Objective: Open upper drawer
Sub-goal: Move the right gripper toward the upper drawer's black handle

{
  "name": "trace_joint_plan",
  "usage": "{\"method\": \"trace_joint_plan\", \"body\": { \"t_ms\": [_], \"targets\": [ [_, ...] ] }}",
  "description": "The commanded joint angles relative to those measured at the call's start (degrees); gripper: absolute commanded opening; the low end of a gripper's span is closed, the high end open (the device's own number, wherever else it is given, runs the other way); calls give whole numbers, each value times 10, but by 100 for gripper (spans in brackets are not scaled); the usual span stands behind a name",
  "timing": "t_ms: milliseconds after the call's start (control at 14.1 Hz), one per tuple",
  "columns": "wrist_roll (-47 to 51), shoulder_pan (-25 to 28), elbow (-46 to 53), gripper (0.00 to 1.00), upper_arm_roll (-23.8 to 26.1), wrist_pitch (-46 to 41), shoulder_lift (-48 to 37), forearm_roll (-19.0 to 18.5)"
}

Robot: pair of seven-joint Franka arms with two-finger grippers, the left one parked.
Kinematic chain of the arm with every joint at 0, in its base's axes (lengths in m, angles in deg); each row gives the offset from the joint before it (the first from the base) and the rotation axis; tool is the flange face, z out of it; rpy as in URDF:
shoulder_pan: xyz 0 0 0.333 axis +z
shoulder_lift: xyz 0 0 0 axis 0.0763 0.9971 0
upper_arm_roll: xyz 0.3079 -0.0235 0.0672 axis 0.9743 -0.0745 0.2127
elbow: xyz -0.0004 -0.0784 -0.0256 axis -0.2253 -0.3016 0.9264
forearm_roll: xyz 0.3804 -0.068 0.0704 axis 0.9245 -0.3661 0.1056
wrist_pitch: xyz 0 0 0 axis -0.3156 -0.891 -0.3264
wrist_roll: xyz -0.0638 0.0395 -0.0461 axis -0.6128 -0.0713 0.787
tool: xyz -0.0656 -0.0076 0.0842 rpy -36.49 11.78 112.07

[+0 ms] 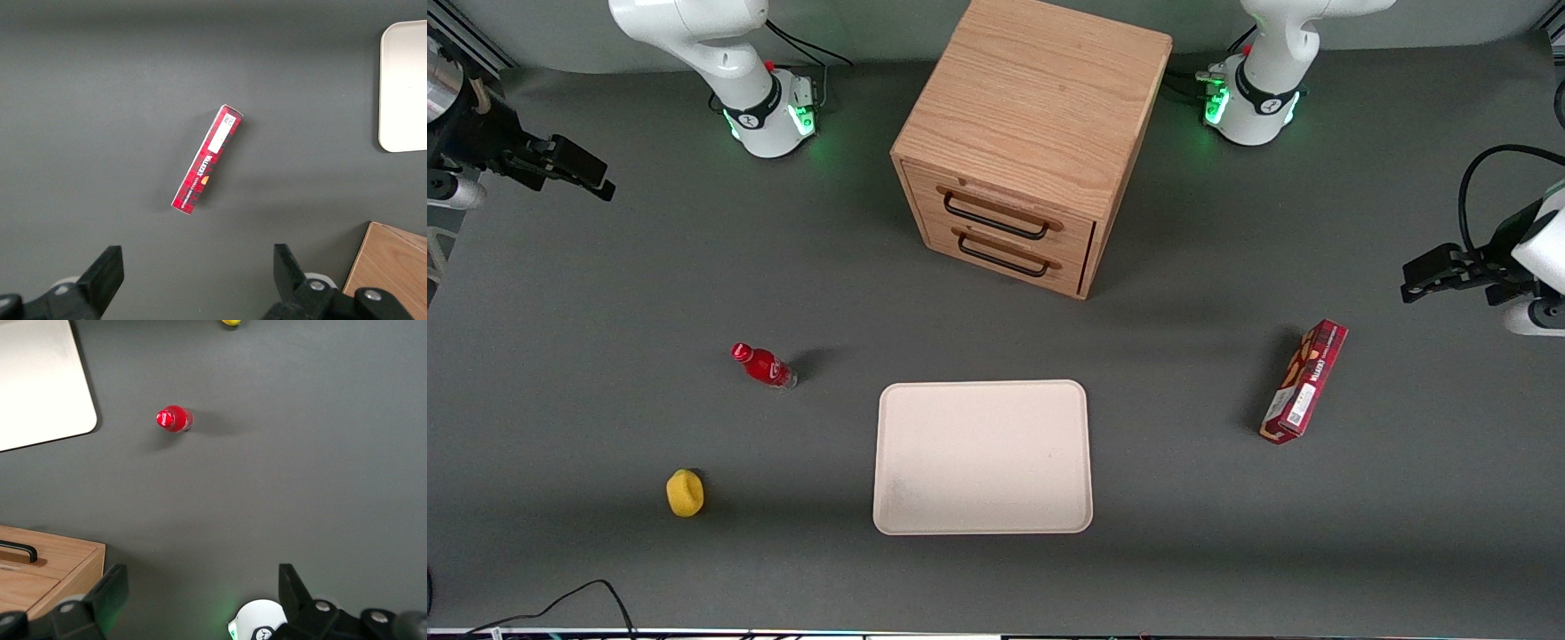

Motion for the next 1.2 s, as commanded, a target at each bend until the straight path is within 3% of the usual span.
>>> {"method": "trace_joint_plan", "body": {
  "t_ms": [0, 283, 567, 850, 1134],
  "targets": [
    [-1, -2, 19, 100, -2, -10, 11, 5],
    [-2, 0, 25, 100, 0, -12, 15, 6],
    [-102, 7, 57, 100, 27, -60, 23, 28],
    [-144, 6, 116, 100, 102, -60, 77, 88],
    [-346, 7, 142, 100, 128, -54, 146, 216]
  ]
}}
